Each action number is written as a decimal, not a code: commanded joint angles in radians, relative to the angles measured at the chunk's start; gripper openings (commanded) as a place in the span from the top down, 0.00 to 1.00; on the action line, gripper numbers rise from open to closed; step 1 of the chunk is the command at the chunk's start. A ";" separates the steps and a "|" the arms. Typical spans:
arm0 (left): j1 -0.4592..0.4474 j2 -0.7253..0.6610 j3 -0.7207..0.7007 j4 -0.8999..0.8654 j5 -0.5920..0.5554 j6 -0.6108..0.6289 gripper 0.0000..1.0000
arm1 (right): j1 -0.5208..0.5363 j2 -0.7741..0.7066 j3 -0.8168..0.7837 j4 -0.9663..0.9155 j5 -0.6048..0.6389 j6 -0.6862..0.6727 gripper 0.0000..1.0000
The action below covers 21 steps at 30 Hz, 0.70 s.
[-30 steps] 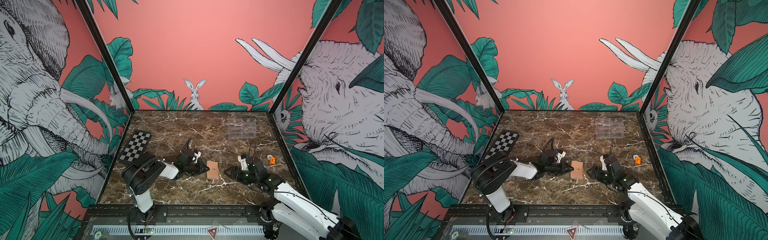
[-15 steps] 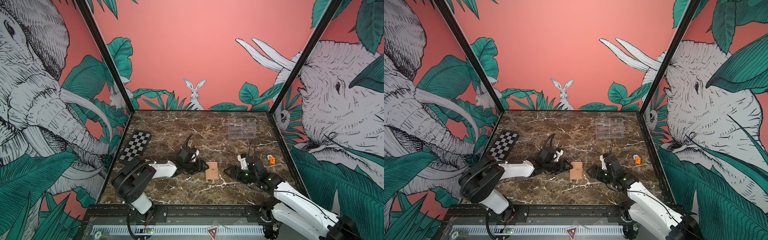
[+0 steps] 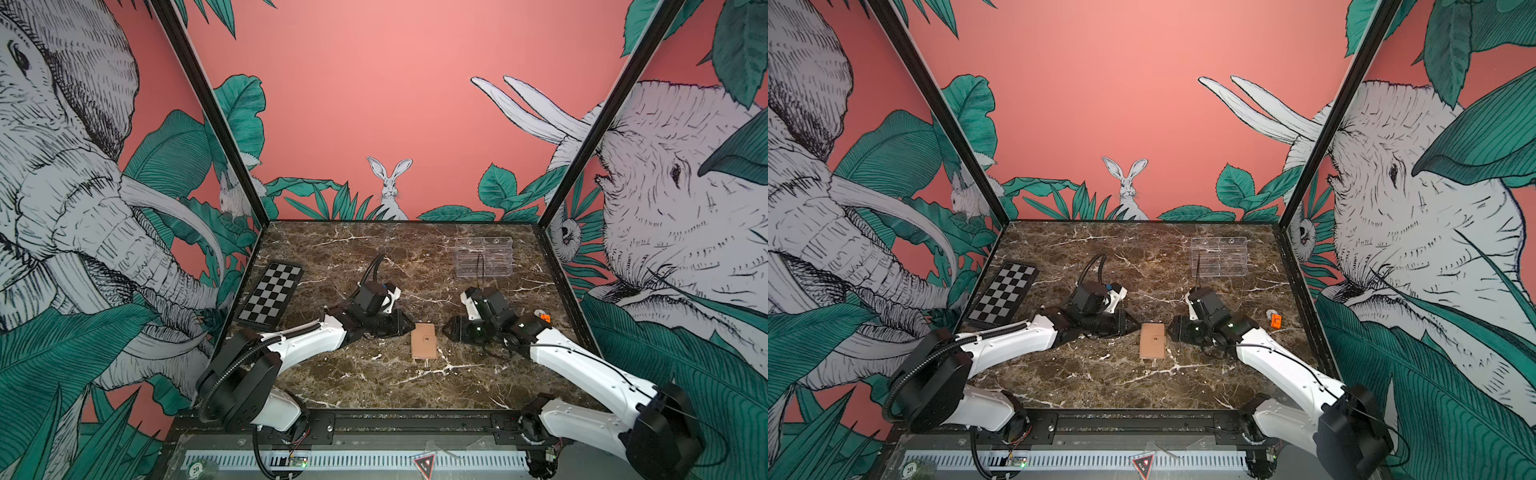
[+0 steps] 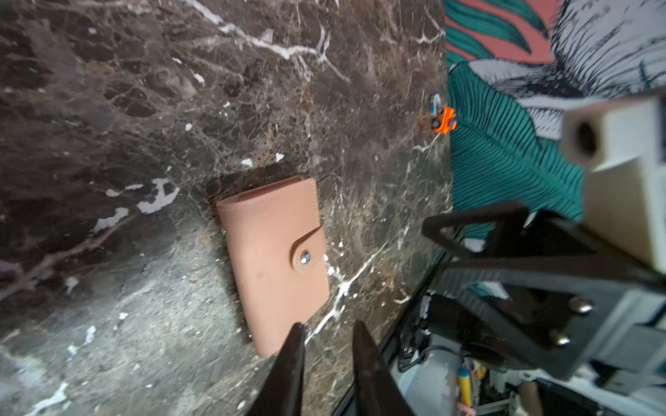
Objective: Take the credit cards out of the card holder
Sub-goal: Place the card holder at the center of the table, then open the button on the card holder.
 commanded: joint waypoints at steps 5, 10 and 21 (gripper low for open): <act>-0.086 0.102 -0.048 0.234 0.039 -0.108 0.94 | 0.073 0.206 0.169 -0.067 0.071 -0.047 0.46; -0.121 0.168 -0.066 0.297 0.021 -0.153 0.98 | 0.103 0.291 0.232 -0.090 0.096 -0.056 0.50; -0.124 0.187 -0.095 0.231 -0.048 -0.125 0.99 | 0.151 0.380 0.256 -0.096 0.108 -0.055 0.53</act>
